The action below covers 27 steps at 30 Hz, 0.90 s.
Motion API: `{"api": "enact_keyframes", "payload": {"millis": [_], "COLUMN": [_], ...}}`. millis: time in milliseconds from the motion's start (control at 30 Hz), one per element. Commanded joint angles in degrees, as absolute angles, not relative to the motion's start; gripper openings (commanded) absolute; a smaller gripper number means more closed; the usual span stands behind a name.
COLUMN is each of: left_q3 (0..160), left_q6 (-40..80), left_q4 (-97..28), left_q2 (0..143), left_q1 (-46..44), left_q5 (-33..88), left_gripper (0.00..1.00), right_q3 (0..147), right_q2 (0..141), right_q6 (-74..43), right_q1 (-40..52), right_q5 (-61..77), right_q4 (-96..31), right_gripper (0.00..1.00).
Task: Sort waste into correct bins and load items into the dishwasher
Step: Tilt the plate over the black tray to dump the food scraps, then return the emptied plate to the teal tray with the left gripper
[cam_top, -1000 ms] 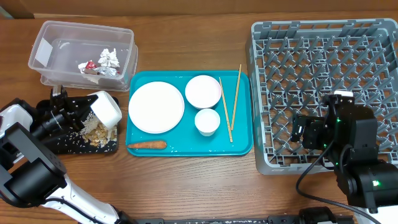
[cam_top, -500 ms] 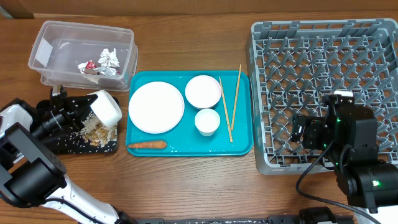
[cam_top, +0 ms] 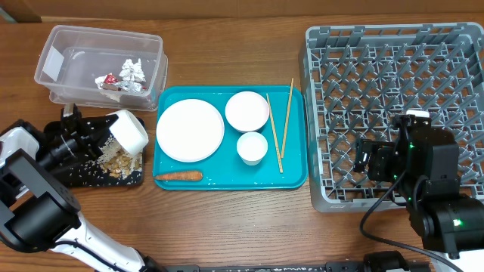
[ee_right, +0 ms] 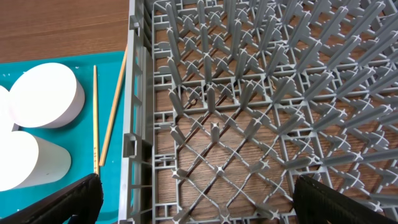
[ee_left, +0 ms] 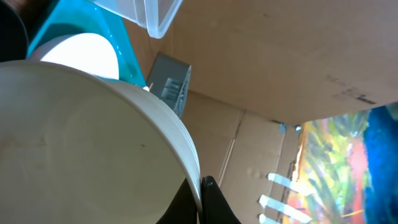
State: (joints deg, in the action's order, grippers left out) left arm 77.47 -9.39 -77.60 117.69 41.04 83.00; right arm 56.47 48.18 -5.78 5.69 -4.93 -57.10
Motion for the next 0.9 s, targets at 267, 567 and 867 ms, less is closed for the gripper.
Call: {"api": "enact_keyframes", "payload": {"millis": [267,567,867], "left_q3": [77.38,77.95,86.67], "left_q6": [-10.92,-19.27,-35.62], "left_q4": [-76.71,-83.50,-96.90], "left_q2": [118.08,117.95,117.19], "left_q1": [43.97,43.51,33.98], "left_q5": [82.48,82.50,76.66], "left_gripper": [0.04,0.04,0.04], "right_q3": [58.15,58.15,58.15], "right_q2": [47.88,47.88,47.88], "right_q6": [-6.02,-6.02,-6.02], "right_q1": [5.50,5.50,5.50], "right_q5": [-5.54,-5.54,-5.54], "right_q4": [-57.12,-57.17,-57.17], "right_gripper": [1.00,1.00,1.00]}}
